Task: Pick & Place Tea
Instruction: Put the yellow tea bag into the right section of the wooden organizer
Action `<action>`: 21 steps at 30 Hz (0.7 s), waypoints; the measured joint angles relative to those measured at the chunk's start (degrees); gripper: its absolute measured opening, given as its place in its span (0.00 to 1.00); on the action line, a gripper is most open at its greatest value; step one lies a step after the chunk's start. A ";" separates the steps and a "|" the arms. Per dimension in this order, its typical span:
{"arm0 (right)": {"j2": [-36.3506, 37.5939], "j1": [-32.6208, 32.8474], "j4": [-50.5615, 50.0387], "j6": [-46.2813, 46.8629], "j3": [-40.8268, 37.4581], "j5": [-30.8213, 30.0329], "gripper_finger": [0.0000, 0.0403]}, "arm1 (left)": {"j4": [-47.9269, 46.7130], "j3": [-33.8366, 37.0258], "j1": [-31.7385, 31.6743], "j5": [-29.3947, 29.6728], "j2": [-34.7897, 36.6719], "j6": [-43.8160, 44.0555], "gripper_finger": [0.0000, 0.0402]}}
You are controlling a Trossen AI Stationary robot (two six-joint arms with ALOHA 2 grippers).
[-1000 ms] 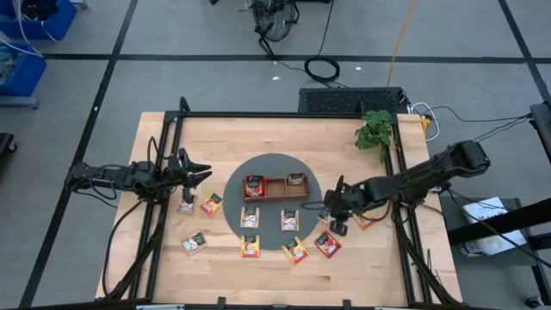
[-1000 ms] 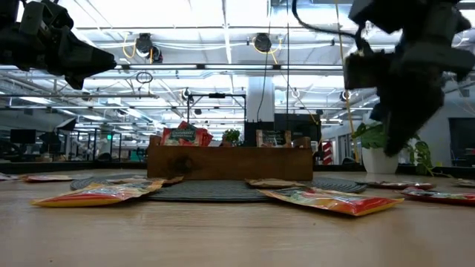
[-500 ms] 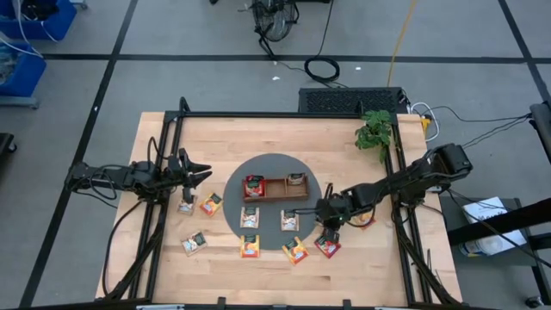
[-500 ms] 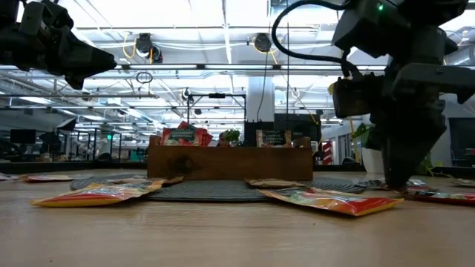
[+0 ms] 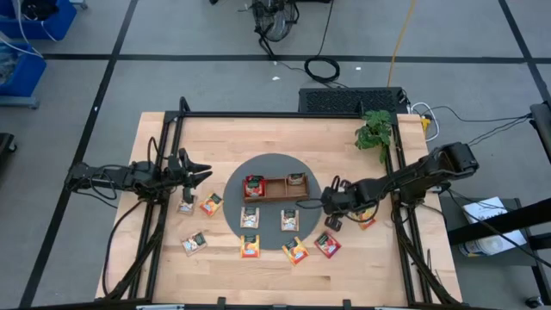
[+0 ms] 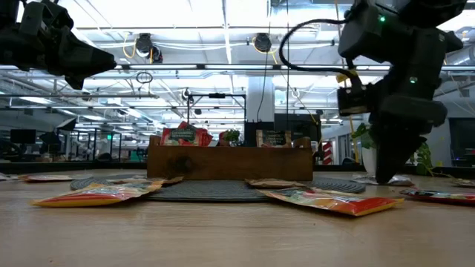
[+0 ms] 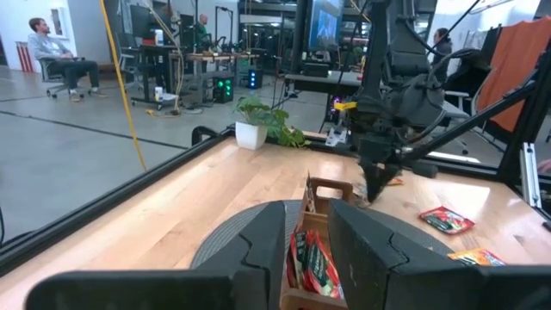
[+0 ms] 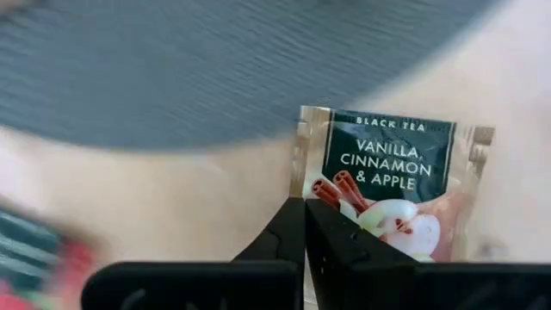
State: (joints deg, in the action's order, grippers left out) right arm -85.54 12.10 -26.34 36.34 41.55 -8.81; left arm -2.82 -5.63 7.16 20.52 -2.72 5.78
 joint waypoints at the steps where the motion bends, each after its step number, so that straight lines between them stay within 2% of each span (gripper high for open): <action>1: 0.90 -0.02 -0.41 -0.44 -0.07 -0.27 0.00 | 0.01 0.00 0.00 -0.01 0.00 0.00 0.23; 4: 5.09 -0.07 0.82 -0.21 0.04 -0.15 0.01 | 0.00 0.01 0.00 0.00 0.00 0.00 0.23; 6: 7.51 -0.05 1.71 -1.15 0.11 1.47 0.06 | -0.01 0.00 0.00 -0.01 0.00 0.00 0.23; 10: 10.90 -0.17 3.49 -0.64 0.08 3.11 0.24 | -0.01 0.00 0.00 -0.01 0.00 0.00 0.23; 16: 10.50 -0.36 1.14 -0.74 0.13 5.89 0.61 | -0.01 0.00 0.00 0.01 0.02 0.00 0.23; 18: 9.44 -0.84 -1.05 -0.93 0.14 5.85 0.67 | 0.01 0.00 0.00 -0.01 0.02 0.00 0.23; 21: 7.43 -2.01 -3.92 -1.20 0.12 5.76 0.68 | -0.01 0.00 0.00 0.01 0.01 0.00 0.23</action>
State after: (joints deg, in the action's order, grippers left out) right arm -78.10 10.09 -30.26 35.14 41.67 -3.05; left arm -2.83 -5.63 7.16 20.53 -2.71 5.78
